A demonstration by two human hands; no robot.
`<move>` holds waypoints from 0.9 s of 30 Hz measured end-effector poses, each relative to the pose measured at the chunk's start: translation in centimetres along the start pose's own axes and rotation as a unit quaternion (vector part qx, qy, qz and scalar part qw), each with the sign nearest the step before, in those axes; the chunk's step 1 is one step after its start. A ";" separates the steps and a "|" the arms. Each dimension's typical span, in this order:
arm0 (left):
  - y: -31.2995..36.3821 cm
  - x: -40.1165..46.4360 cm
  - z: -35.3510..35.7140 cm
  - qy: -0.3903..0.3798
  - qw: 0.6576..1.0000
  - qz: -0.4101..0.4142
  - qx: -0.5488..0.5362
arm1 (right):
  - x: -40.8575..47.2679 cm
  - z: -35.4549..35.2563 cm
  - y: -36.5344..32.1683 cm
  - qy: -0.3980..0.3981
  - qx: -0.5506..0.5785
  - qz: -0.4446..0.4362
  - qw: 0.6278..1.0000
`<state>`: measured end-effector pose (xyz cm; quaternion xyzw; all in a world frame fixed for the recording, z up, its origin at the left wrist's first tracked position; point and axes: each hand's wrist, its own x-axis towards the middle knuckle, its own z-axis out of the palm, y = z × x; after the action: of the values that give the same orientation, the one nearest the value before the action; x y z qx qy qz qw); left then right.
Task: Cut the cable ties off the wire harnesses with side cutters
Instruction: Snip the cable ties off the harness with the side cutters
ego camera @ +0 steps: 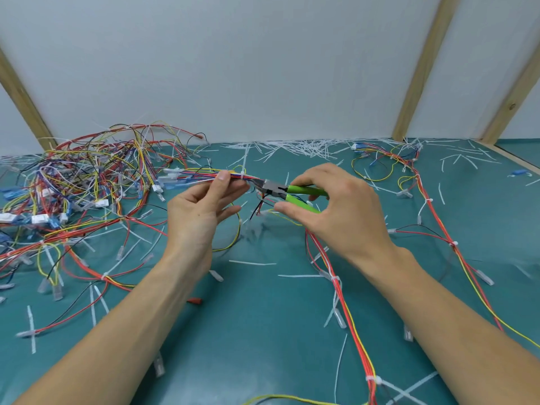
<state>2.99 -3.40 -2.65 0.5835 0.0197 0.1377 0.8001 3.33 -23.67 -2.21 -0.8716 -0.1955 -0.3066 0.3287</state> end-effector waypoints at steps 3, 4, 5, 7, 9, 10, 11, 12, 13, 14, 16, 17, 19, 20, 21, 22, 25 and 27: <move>-0.2 -0.2 0.3 0.001 0.999 0.035 0.025 | 0.1 0.0 0.2 0.014 0.002 0.006 1.000; -0.3 -0.3 0.4 -0.003 0.998 0.044 0.034 | 0.2 0.0 0.2 0.019 0.002 0.010 1.000; -0.3 -0.3 0.4 -0.007 0.998 0.052 0.043 | 0.2 -0.1 0.2 0.022 -0.002 0.012 1.000; -0.5 -0.4 0.4 -0.013 0.997 0.061 0.051 | 0.2 -0.1 0.3 0.024 -0.010 0.015 1.000; -0.6 -0.3 0.4 -0.016 0.996 0.065 0.051 | 0.1 -0.2 0.4 0.022 -0.010 0.016 1.000; -0.6 -0.3 0.4 -0.016 0.996 0.066 0.051 | 0.1 -0.2 0.4 0.021 -0.007 0.017 1.000; -0.6 -0.3 0.3 -0.016 0.996 0.067 0.049 | 0.1 -0.2 0.4 0.021 -0.005 0.017 1.000; -0.6 -0.3 0.3 -0.015 0.997 0.067 0.045 | 0.1 -0.2 0.5 0.022 -0.002 0.017 1.000; -0.5 -0.2 0.3 -0.015 0.997 0.067 0.042 | 0.2 -0.2 0.5 0.023 0.001 0.017 1.000; -0.5 -0.2 0.3 -0.015 0.997 0.067 0.040 | 0.2 -0.2 0.5 0.024 0.004 0.017 1.000; -0.5 -0.2 0.3 -0.018 0.997 0.069 0.041 | 0.2 -0.2 0.7 0.025 0.012 0.014 1.000; -0.5 -0.2 0.3 -0.019 0.996 0.070 0.044 | 0.2 -0.3 0.7 0.024 0.016 0.012 1.000; -0.7 -0.3 0.4 -0.019 0.996 0.074 0.052 | 0.3 -0.3 0.8 0.020 0.021 0.010 1.000; -0.7 -0.3 0.5 -0.019 0.995 0.077 0.058 | 0.3 -0.3 0.8 0.019 0.020 0.010 1.000; -0.7 -0.3 0.5 -0.020 0.995 0.078 0.062 | 0.2 -0.3 0.8 0.017 0.019 0.010 1.000; -0.8 -0.3 0.5 -0.020 0.995 0.078 0.066 | 0.2 -0.3 0.8 0.017 0.018 0.010 1.000; -0.8 -0.3 0.5 -0.020 0.994 0.079 0.072 | 0.2 -0.3 0.8 0.016 0.021 0.010 1.000; -0.8 -0.3 0.5 -0.022 0.994 0.078 0.073 | 0.3 -0.3 0.9 0.016 0.023 0.012 1.000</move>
<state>2.99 -4.12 -3.30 0.6429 -0.0334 0.1854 0.7424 3.87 -24.47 -2.26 -0.8613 -0.1872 -0.3118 0.3548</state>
